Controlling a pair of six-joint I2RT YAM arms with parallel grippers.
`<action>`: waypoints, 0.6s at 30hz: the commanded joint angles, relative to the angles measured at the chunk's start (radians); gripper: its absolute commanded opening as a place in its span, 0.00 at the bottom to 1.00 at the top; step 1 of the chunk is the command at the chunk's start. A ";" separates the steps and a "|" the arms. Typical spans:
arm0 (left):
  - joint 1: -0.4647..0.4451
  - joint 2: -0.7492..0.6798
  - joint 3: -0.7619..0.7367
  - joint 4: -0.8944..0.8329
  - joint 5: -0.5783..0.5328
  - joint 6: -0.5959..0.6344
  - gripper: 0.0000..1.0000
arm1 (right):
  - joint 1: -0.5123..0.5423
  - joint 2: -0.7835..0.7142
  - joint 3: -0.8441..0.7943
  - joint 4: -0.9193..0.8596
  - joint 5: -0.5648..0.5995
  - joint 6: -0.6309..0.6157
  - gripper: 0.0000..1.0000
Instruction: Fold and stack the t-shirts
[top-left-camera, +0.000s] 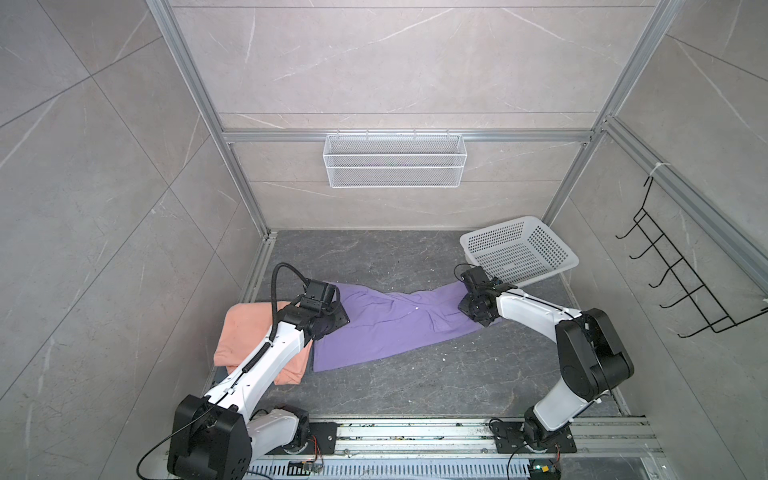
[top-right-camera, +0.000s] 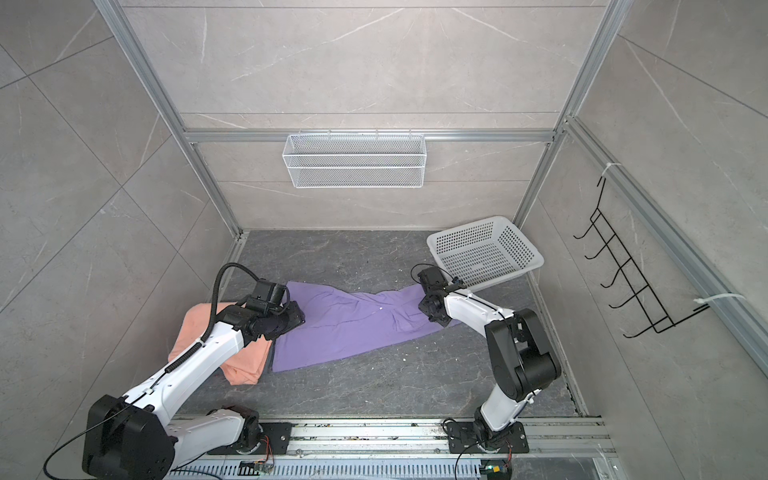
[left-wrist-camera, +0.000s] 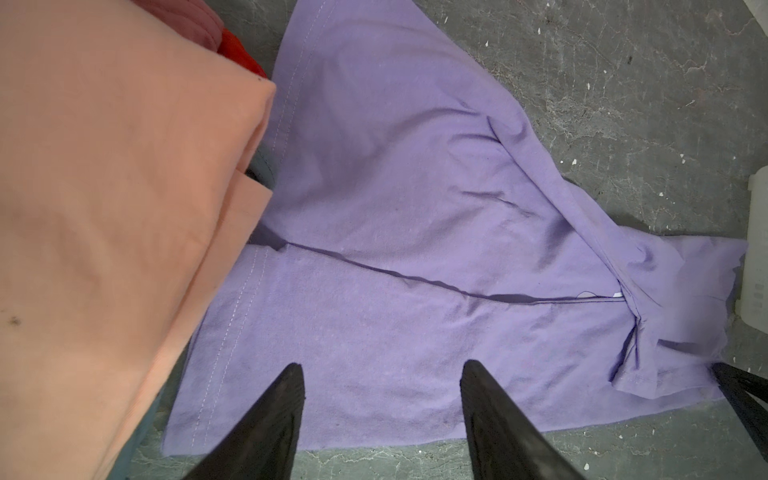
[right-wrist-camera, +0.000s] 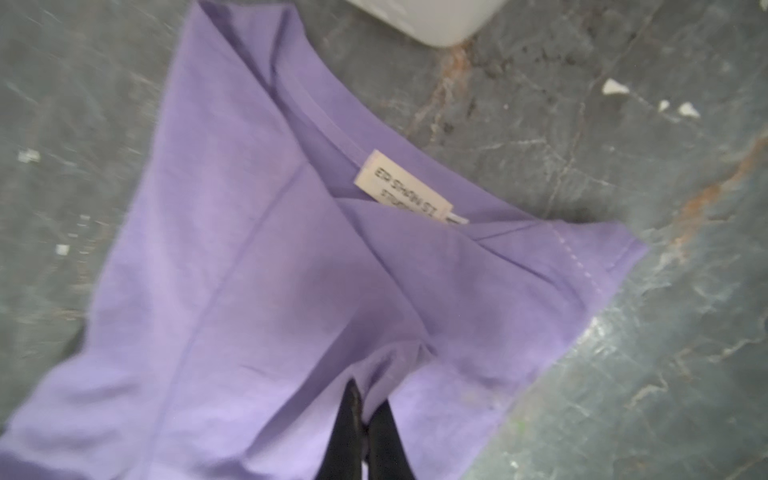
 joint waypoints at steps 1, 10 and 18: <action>-0.002 0.002 0.025 0.009 -0.016 0.008 0.63 | 0.004 -0.059 0.104 -0.050 0.012 0.018 0.02; -0.002 0.027 0.038 0.022 -0.015 0.020 0.63 | 0.008 0.048 0.321 0.056 -0.047 0.000 0.00; -0.003 0.026 0.022 0.021 -0.016 0.004 0.63 | 0.015 0.287 0.617 0.165 -0.024 -0.094 0.00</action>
